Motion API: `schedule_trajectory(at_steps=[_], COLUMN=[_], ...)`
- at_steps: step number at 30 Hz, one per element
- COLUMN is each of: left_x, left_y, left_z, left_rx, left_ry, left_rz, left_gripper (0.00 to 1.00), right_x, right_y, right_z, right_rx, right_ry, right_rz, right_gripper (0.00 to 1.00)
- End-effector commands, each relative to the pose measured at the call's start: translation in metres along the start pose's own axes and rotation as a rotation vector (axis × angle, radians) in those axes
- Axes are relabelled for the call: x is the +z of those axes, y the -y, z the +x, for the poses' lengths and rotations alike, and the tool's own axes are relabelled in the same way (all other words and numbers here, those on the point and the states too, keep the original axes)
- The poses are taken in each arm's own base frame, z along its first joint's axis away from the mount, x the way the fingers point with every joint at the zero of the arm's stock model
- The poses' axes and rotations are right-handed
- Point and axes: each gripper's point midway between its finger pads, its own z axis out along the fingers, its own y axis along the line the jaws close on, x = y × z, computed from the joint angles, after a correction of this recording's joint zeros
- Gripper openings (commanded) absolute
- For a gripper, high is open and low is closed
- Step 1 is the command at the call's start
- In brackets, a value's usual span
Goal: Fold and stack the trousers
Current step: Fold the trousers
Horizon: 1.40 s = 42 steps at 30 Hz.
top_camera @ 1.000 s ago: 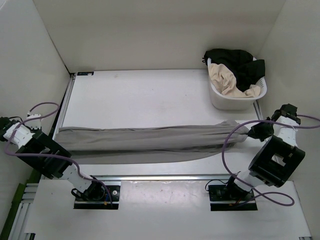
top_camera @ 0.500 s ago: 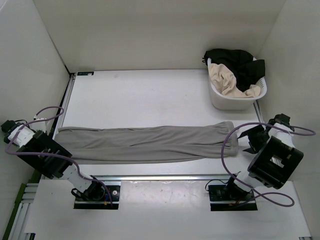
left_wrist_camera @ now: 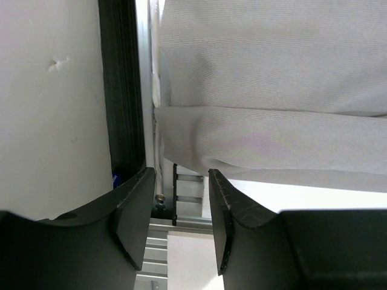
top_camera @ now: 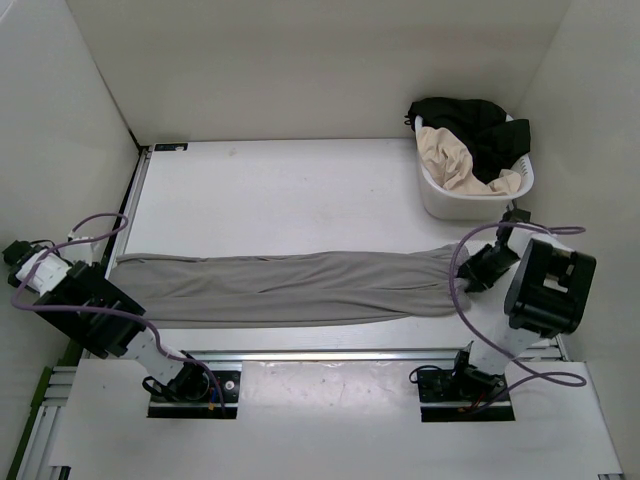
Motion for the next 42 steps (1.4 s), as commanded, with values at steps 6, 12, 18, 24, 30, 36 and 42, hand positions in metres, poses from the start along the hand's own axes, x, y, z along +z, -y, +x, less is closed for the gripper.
schedule_trajectory(at_steps=[6, 12, 18, 24, 30, 36, 42], left_x=[-0.026, -0.013, 0.011, 0.032, 0.057, 0.071, 0.079], left_y=[0.011, 0.057, 0.109, 0.156, 0.159, 0.152, 0.153], left_z=[-0.019, -0.042, -0.074, -0.111, -0.110, -0.093, -0.086], left_rx=[-0.004, 0.059, 0.132, 0.177, 0.130, 0.147, 0.135], left_ry=[0.088, 0.102, 0.066, 0.063, 0.005, -0.044, -0.072], left_rz=[0.019, 0.142, 0.267, 0.323, 0.271, 0.191, 0.196], left_gripper=[0.54, 0.59, 0.65, 0.67, 0.71, 0.71, 0.71], right_x=[-0.008, -0.066, -0.118, -0.130, -0.162, -0.156, -0.142], right_y=[0.017, 0.064, 0.060, 0.039, -0.016, -0.110, -0.160], right_z=[-0.020, -0.061, -0.098, -0.096, -0.079, 0.010, 0.095], right_rx=[0.057, 0.172, 0.117, -0.025, -0.210, -0.511, -0.614], right_ry=[0.045, 0.234, 0.377, 0.428, 0.558, 0.655, 0.672], right_rz=[0.095, 0.169, 0.210, 0.293, 0.334, 0.286, 0.125], right_gripper=[0.00, 0.00, 0.00, 0.00, 0.00, 0.00, 0.00])
